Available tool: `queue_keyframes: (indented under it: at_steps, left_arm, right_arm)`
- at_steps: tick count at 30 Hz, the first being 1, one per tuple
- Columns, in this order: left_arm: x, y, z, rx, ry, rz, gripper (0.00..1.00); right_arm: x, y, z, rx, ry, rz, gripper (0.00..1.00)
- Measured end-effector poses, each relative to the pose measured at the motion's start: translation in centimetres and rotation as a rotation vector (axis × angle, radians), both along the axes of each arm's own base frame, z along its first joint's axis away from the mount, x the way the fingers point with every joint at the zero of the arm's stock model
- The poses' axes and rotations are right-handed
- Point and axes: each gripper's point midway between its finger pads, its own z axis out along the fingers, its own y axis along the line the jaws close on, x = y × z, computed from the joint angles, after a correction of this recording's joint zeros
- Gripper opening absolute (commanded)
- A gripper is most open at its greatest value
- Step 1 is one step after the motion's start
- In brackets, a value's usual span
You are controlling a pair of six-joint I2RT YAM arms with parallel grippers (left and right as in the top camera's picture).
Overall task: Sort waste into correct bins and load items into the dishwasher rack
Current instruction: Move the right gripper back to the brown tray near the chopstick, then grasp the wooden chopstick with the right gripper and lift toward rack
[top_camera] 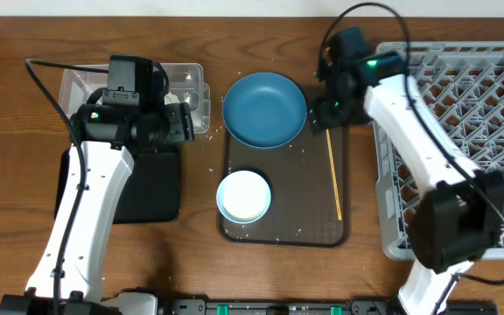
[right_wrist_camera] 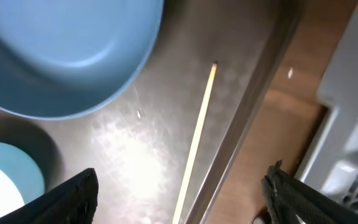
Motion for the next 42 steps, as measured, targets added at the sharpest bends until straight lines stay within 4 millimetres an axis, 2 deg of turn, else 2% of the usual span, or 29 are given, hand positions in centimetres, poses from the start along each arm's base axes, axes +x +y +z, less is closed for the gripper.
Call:
queue_keyframes:
  at_steps: [6, 14, 18, 23, 27, 37, 40, 42]
  left_arm:
    - [0.0, 0.0, 0.0, 0.0, 0.0, 0.0, 0.71]
    - [0.0, 0.0, 0.0, 0.0, 0.0, 0.0, 0.71]
    - [0.0, 0.0, 0.0, 0.0, 0.0, 0.0, 0.71]
    - [0.0, 0.0, 0.0, 0.0, 0.0, 0.0, 0.71]
    - [0.0, 0.0, 0.0, 0.0, 0.0, 0.0, 0.71]
    - [0.0, 0.0, 0.0, 0.0, 0.0, 0.0, 0.71]
    - [0.0, 0.0, 0.0, 0.0, 0.0, 0.0, 0.71]
    - [0.0, 0.0, 0.0, 0.0, 0.0, 0.0, 0.71]
  right_arm:
    - [-1.6, 0.2, -3.4, -0.062, 0.125, -0.04, 0.8]
    - [-3.0, 0.8, -6.4, -0.093, 0.199, -0.077, 0.79]
    - [-3.4, 0.5, -8.4, -0.092, 0.202, -0.104, 0.78]
    - [-4.8, -0.1, -11.4, -0.102, 0.226, -0.128, 0.77]
    - [-4.8, 0.0, -11.6, -0.091, 0.201, -0.137, 0.72]
    - [-4.7, -0.4, -11.7, -0.098, 0.168, -0.168, 0.24]
    - [-4.7, -0.5, -11.7, -0.103, 0.167, -0.172, 0.15]
    - [-4.6, -0.7, -11.7, -0.109, 0.165, -0.178, 0.15]
